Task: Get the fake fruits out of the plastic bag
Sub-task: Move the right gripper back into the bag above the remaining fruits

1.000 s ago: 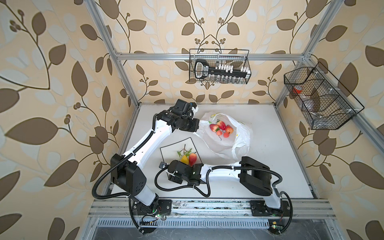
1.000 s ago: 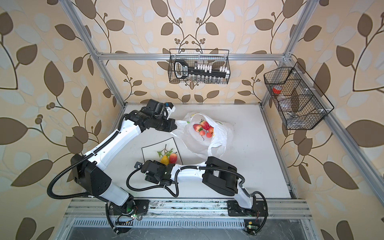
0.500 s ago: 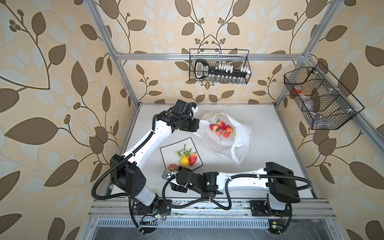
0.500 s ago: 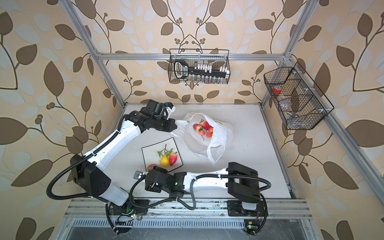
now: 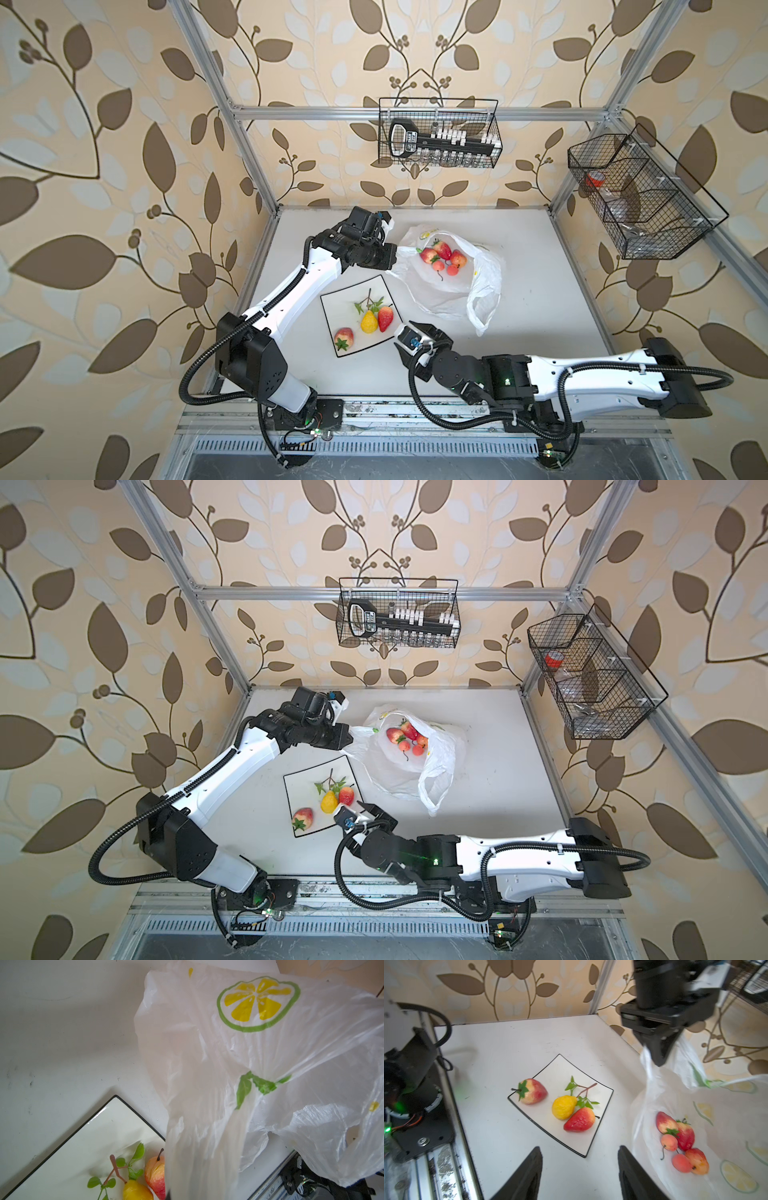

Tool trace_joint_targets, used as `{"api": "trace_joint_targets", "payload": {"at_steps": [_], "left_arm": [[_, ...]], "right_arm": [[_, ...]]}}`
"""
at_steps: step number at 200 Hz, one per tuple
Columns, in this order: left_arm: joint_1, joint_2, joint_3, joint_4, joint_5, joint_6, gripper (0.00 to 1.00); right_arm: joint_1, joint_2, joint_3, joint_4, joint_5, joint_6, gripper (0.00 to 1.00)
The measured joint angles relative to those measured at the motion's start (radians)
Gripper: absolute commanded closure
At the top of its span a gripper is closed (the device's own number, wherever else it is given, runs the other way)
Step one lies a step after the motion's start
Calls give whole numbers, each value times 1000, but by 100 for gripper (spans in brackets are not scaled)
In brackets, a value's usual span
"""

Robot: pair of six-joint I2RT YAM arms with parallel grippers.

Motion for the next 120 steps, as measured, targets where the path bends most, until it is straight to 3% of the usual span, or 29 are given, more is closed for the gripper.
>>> {"api": "trace_joint_targets", "payload": {"at_steps": [41,120], "left_arm": [[0,-49,-55,39,21,-37,100],[0,-146,-198,96,93,-142,100]], "right_arm": [[-164,-43,43,-194,29,208,47],[-452,14,217,-249,-249,217,55]]}}
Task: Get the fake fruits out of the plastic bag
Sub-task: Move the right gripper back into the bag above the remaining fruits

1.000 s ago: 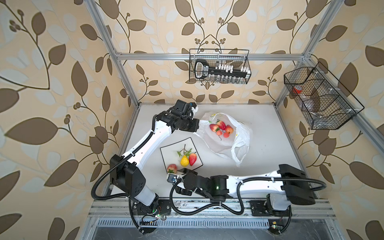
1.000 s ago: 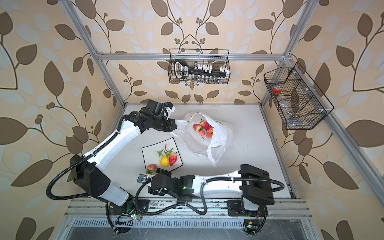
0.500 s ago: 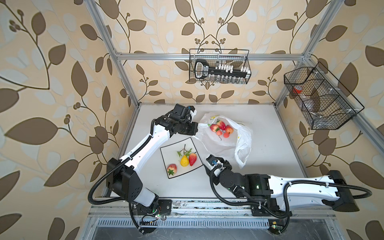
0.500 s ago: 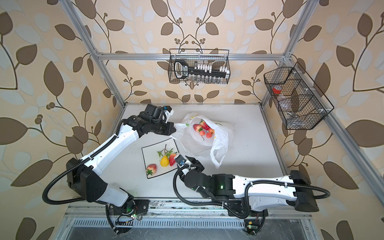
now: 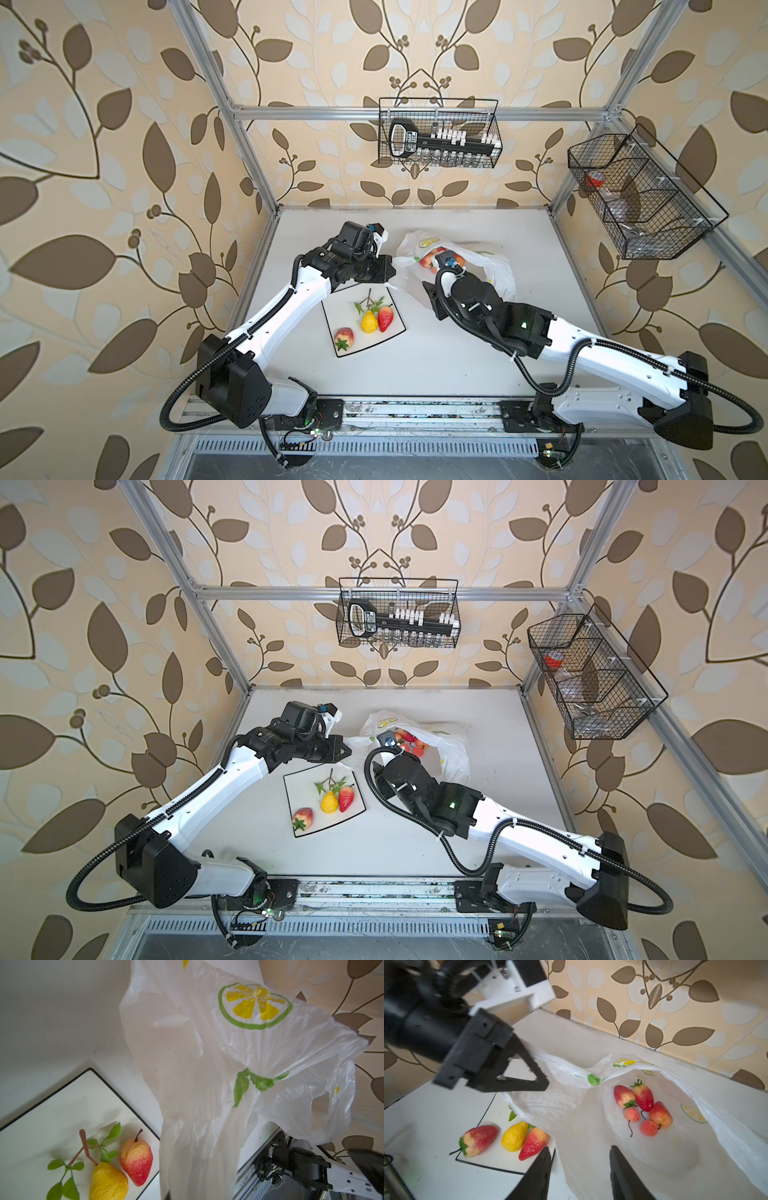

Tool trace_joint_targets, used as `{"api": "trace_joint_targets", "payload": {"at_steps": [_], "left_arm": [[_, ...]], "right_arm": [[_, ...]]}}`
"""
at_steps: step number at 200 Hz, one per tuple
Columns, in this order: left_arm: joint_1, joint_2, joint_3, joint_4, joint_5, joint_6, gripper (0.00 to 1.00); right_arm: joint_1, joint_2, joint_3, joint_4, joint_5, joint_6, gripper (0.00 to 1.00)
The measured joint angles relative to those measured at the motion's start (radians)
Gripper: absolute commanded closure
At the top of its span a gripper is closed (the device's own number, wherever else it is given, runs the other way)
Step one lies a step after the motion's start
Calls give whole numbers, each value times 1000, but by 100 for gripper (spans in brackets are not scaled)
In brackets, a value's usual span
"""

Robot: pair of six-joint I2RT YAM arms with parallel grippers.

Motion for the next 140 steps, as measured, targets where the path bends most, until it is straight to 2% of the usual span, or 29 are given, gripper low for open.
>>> {"api": "trace_joint_targets", "payload": {"at_steps": [19,33,83,140], "left_arm": [[0,-10,-10,6,14,-18,100],[0,-16,-12,8,17,-21,100],[0,-27,-13,8,17,-22,100],[0,-39,-14,6,16,-20,100]], "right_arm": [[-71,47,0,0,-62,-30,55],[-101,76,-7,8,-81,-95,55],[-178,116,-79,97,-125,-483,53],[-252,222,-105,166,-125,-826,53]]}}
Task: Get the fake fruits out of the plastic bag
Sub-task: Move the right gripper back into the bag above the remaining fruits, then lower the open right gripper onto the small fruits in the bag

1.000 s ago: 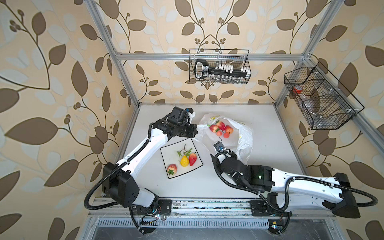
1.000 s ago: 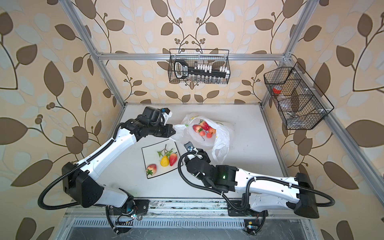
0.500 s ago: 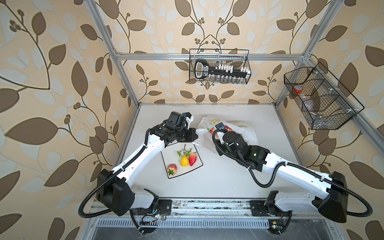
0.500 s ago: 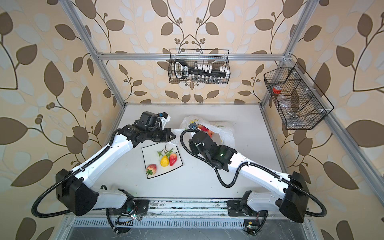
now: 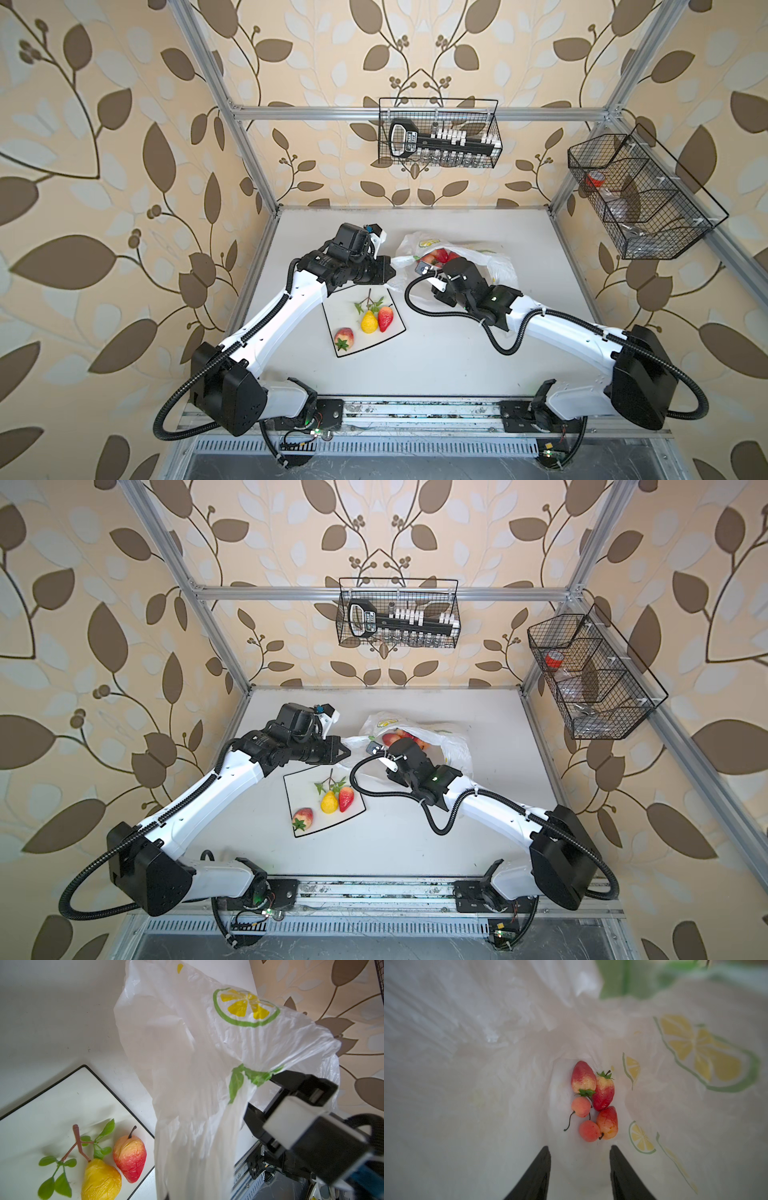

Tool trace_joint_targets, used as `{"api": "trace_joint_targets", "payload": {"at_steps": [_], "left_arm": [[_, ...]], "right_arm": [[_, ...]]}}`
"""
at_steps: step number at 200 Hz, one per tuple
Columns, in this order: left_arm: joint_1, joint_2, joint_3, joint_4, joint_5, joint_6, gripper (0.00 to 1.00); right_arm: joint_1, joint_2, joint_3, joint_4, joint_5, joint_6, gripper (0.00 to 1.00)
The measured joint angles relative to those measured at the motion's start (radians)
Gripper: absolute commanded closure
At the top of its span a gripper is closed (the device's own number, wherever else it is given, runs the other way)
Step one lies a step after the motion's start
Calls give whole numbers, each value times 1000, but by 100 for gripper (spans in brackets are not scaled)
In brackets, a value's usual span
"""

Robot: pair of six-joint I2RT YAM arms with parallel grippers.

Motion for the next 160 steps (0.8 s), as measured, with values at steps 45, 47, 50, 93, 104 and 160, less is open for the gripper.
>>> {"api": "trace_joint_targets", "payload": {"at_steps": [45,47,50,93,104,160], "left_arm": [[0,-12,-4,1,-3,5,100],[0,-13,-5,1,-2,6,100],[0,-16,-7,2,-3,6,100],[0,-42,-44,5,9,18,100],[0,-49,-63,8,21,18,100],[0,-100,-157,44,72,-1,100]], "right_arm": [[-73,100,-29,26,25,-131,53],[-77,105,-29,29,26,-130,53],[-84,112,-28,30,27,-128,52],[-154,202,6,-10,21,22,47],[-163,218,26,-32,8,87,46],[-176,239,100,-127,-53,461,44]]}}
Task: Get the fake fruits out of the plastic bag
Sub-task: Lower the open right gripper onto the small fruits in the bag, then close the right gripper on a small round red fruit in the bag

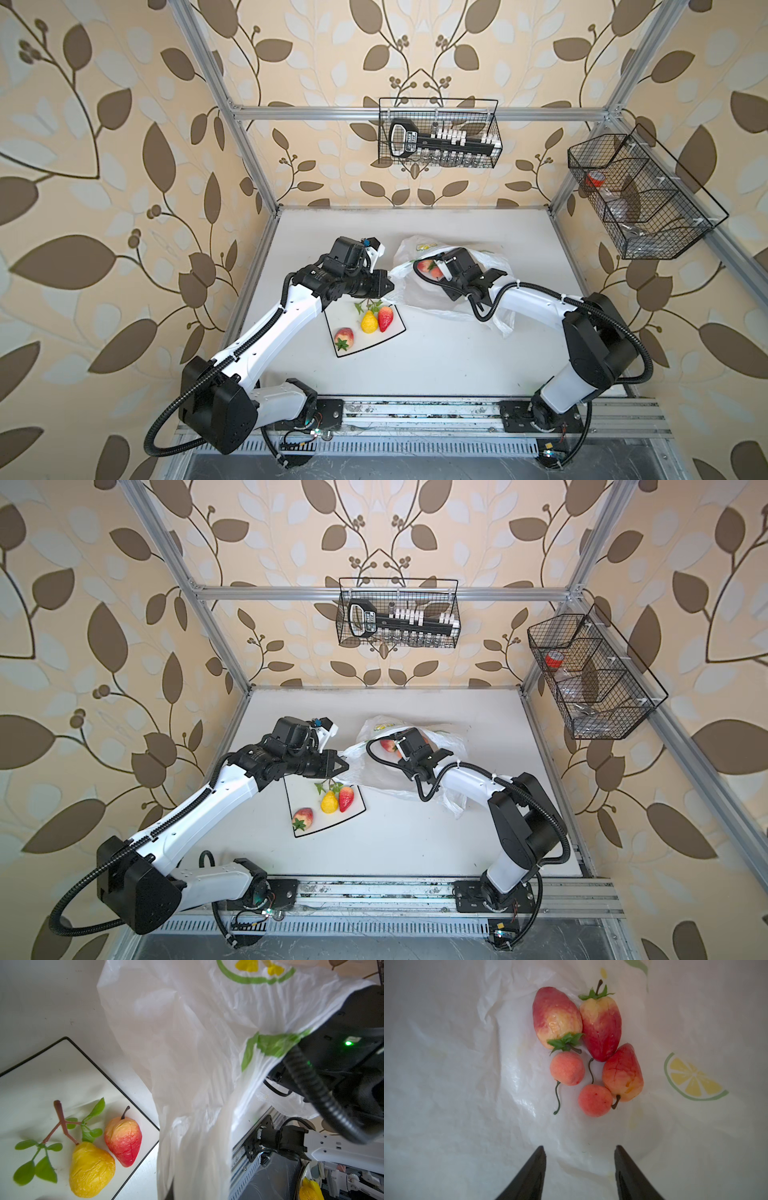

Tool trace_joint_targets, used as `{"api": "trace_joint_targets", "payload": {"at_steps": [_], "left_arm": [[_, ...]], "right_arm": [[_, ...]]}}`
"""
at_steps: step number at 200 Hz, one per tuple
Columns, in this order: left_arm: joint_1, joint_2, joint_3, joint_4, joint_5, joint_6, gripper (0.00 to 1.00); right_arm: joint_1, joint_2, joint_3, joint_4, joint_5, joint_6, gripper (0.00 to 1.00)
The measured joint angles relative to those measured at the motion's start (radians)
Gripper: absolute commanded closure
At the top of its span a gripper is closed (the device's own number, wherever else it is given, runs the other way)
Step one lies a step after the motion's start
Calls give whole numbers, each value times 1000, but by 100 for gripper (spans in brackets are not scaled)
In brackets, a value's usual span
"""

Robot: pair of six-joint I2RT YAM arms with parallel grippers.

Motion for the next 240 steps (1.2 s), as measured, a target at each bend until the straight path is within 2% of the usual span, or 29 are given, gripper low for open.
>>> {"api": "trace_joint_targets", "payload": {"at_steps": [51,92,148,181,240], "left_arm": [[0,-56,-54,17,30,-28,100],[-4,-58,-81,18,53,-41,100],[-4,-60,-85,-5,57,-34,100],[-4,-60,-96,-20,63,-21,100],[-4,-67,-97,-30,78,-5,100]], "right_arm": [[0,87,78,-74,-11,410,42],[0,148,173,-82,-3,631,39],[-24,245,228,-47,19,799,41],[-43,294,257,-31,18,848,38],[-61,305,259,109,-60,946,34]]}}
